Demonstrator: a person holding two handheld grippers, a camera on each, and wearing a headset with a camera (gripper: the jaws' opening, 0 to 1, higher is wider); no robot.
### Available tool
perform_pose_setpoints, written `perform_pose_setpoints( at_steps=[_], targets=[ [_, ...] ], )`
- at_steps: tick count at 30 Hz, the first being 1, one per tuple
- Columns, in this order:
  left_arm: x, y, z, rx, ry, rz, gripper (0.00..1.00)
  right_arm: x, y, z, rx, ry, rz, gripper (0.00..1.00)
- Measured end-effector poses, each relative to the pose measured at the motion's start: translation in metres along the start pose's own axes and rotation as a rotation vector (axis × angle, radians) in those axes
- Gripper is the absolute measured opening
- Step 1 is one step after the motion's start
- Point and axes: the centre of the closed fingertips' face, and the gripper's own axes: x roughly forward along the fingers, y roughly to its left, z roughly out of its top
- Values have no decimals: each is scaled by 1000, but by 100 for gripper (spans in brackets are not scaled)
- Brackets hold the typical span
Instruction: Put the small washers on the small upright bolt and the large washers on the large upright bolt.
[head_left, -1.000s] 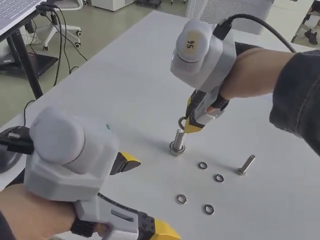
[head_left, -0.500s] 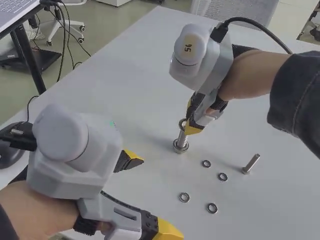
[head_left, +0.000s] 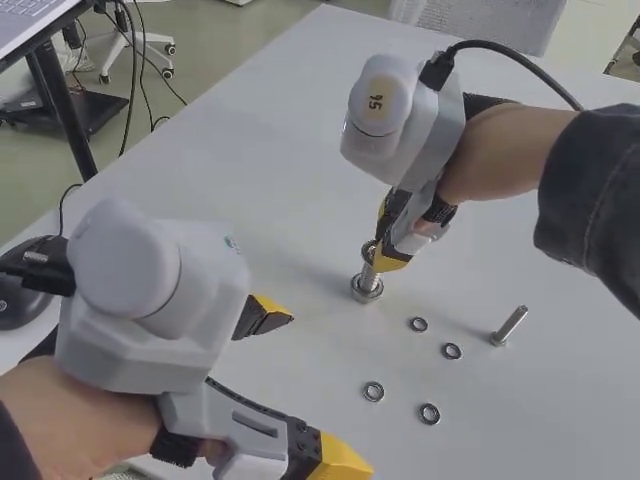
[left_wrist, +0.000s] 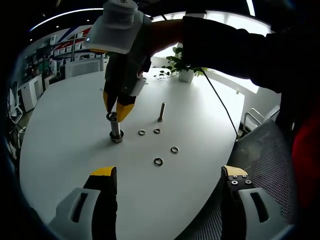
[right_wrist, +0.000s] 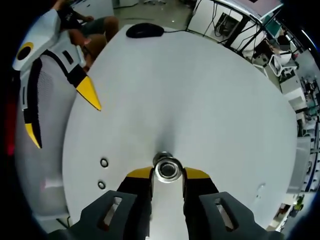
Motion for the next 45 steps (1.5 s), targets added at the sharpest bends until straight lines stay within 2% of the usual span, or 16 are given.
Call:
perform_pose_setpoints(
  at_steps=[25, 45],
  targets=[
    [0, 1, -2, -9, 2, 3, 85, 32, 4, -5, 8, 32, 49, 23],
    [2, 1, -2, -11, 5, -5, 85, 42, 6, -6, 10, 52, 69, 23]
  ],
)
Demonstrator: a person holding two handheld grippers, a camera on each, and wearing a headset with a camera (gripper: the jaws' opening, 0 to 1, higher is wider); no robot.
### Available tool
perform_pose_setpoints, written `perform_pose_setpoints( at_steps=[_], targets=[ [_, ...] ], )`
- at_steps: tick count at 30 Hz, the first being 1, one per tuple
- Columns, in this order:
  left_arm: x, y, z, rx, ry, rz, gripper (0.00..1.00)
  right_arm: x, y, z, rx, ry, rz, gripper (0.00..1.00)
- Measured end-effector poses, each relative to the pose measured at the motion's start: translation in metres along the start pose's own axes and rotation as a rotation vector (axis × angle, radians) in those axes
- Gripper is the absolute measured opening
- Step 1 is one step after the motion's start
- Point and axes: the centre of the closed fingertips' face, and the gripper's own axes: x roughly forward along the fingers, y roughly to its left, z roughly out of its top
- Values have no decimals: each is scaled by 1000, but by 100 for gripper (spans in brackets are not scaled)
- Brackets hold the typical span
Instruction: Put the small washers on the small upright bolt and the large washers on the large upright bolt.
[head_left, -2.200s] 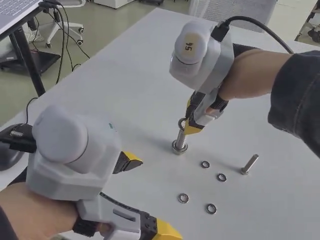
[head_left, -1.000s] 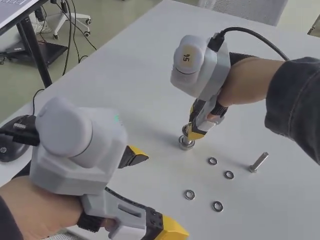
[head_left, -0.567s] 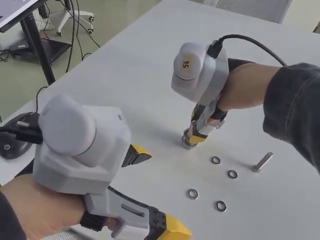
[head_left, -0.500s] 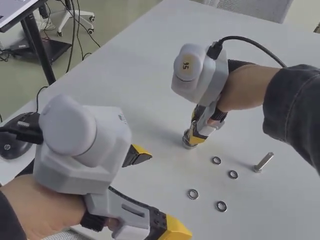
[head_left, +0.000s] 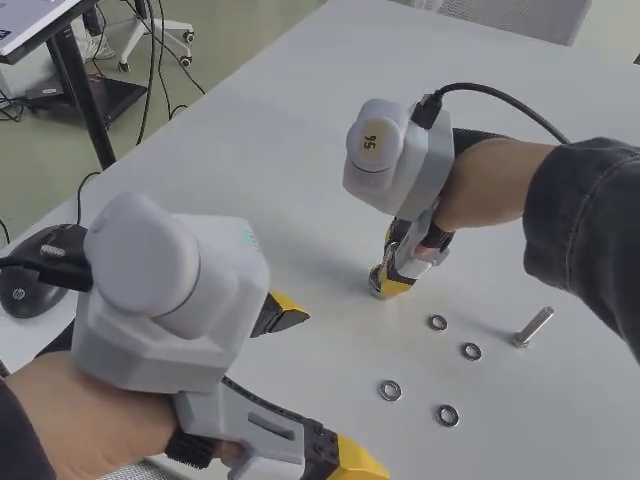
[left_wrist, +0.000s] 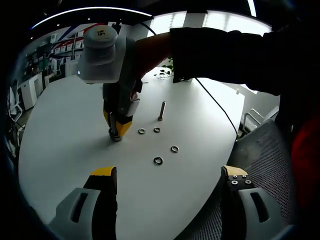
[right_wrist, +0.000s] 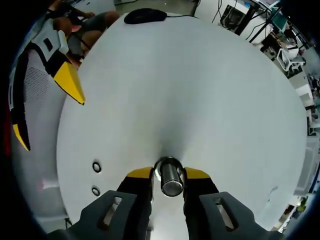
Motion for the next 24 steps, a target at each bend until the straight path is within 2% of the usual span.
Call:
perform_pose_setpoints(
  at_steps=[19, 24],
  targets=[
    [0, 1, -1, -2, 0, 0, 85, 2, 1, 0, 12, -9, 2, 25],
    [1, 1, -1, -1, 2, -1, 85, 2, 1, -1, 21, -14, 9, 29]
  ],
)
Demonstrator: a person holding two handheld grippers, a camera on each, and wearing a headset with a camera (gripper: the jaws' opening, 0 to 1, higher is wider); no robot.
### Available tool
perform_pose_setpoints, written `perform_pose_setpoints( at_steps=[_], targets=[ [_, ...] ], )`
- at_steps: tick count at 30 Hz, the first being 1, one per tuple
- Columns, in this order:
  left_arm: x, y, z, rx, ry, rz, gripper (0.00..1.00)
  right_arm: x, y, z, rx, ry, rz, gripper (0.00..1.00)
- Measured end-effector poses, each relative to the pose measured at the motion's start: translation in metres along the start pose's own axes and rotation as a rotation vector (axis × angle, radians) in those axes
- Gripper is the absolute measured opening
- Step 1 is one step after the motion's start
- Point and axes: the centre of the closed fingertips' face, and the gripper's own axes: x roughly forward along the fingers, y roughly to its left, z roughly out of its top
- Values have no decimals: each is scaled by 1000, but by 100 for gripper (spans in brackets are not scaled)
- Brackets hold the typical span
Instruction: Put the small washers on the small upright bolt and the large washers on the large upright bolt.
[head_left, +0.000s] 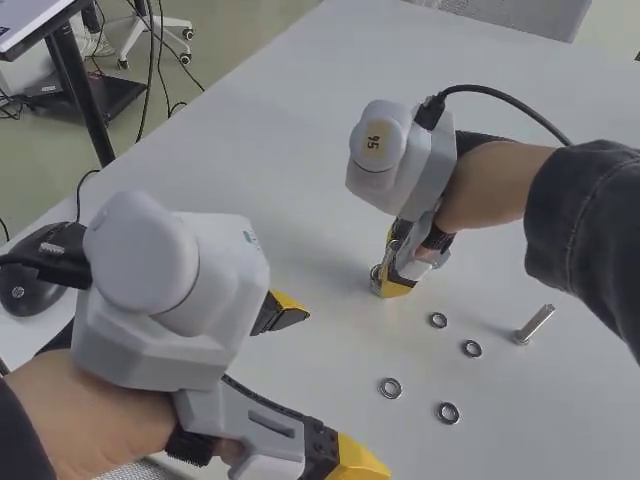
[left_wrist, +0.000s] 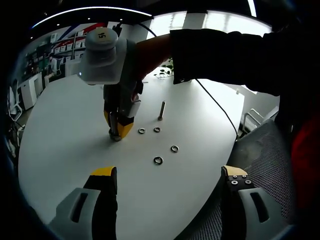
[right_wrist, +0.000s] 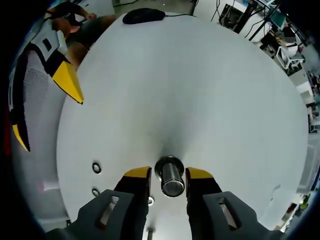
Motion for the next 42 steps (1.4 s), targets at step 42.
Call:
perform_pose_setpoints(
  at_steps=[42],
  targets=[
    [2, -5, 1, 19, 12, -10, 86, -19, 2, -41, 113, -31, -29, 37]
  ],
)
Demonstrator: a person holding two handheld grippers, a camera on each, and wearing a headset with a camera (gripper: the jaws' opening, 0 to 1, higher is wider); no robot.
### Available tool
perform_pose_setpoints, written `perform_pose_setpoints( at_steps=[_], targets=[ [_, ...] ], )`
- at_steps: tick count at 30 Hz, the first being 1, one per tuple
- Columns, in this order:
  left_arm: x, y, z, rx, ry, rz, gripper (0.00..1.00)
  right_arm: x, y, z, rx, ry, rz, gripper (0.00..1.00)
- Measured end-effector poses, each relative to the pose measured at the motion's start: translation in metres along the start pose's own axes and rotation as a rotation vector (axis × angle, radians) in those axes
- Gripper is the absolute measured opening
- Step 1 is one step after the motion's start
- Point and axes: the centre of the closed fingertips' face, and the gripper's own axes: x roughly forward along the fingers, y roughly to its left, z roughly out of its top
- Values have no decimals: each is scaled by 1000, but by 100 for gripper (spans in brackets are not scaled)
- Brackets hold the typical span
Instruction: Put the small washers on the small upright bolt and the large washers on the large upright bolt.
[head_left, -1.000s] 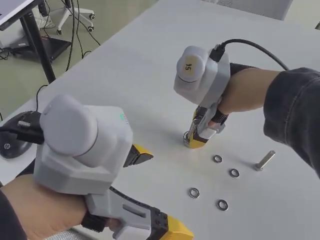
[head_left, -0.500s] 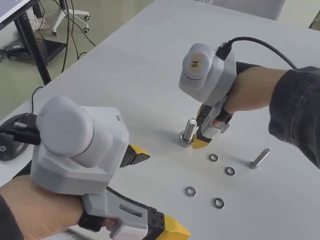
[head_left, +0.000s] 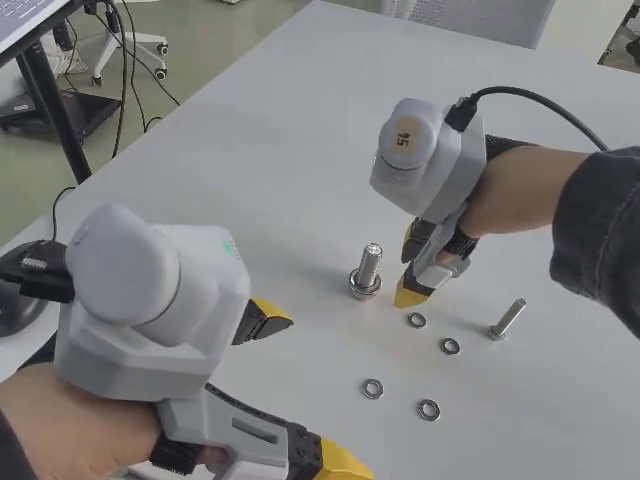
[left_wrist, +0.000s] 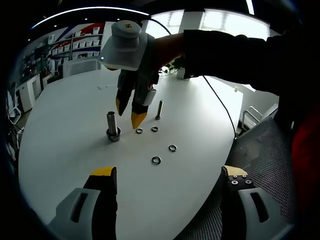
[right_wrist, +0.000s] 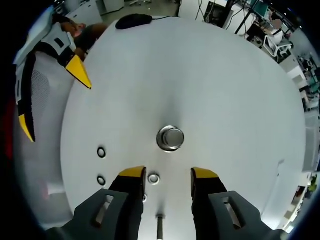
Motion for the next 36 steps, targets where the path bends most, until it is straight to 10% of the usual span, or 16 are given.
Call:
perform_pose_setpoints(
  at_steps=[36],
  targets=[
    [1, 1, 1, 15, 15, 7, 85, 14, 18, -28, 89, -27, 21, 30]
  ],
)
